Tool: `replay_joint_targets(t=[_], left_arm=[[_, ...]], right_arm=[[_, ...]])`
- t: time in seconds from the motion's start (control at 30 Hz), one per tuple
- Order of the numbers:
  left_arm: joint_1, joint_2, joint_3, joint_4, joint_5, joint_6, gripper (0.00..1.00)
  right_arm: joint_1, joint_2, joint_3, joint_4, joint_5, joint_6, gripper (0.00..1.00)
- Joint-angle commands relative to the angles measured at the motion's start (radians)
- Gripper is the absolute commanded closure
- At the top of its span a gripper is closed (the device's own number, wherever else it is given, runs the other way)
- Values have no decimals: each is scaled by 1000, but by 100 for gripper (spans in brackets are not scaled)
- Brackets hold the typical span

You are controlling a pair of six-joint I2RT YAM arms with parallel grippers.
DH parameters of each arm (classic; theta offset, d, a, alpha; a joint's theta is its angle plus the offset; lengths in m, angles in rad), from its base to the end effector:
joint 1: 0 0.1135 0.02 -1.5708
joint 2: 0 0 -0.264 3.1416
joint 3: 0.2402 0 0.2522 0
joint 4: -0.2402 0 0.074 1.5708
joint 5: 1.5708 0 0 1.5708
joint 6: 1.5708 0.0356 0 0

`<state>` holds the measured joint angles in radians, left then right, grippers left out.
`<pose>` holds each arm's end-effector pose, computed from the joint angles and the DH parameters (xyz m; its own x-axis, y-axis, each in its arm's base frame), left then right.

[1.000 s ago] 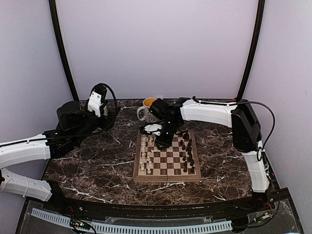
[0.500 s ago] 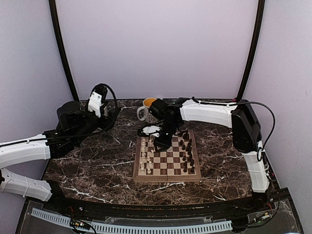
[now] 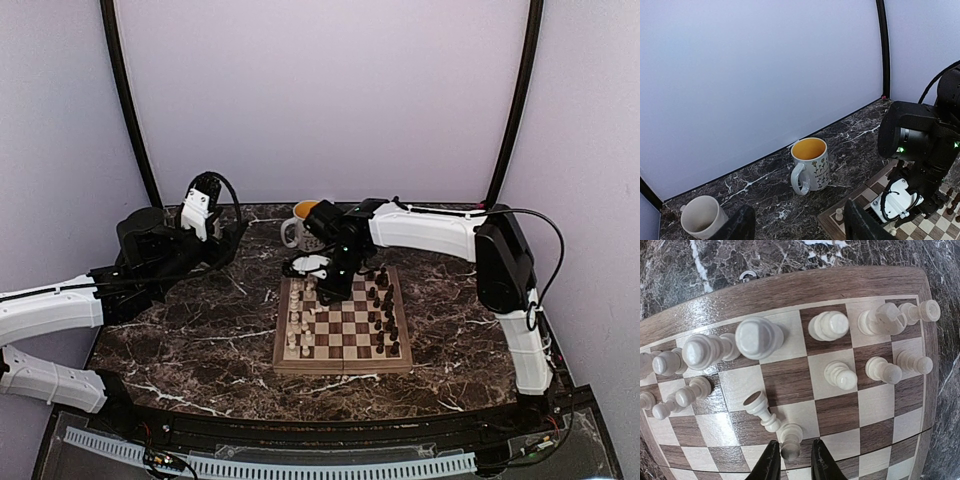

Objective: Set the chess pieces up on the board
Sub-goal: Pick up the pawn from the chessboard.

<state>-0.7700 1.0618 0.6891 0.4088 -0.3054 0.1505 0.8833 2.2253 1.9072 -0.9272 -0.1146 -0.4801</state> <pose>0.1864 -0.1658 0.3146 0.0928 0.1092 -0.9897 0.4393 0.8875 0.1391 0.2933 0.3636 0.1997 -0.1680 -0.9276 -0.3337 -0.9793 0.1959 -0.0516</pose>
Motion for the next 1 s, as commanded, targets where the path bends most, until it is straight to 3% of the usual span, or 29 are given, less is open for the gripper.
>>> replay_joint_targets(t=[0.0, 0.33, 0.67, 0.97], left_arm=[[5, -20, 10, 0, 11, 10, 38], [6, -20, 9, 1, 18, 7, 38], [6, -22, 8, -2, 17, 7, 38], [6, -23, 10, -2, 15, 10, 38]], right_arm=[[-16, 23, 30, 11, 18, 23, 78], [-21, 32, 35, 21, 20, 35, 78], [-33, 43, 52, 49, 124, 80, 74], [-31, -12, 45, 17, 18, 45, 71]])
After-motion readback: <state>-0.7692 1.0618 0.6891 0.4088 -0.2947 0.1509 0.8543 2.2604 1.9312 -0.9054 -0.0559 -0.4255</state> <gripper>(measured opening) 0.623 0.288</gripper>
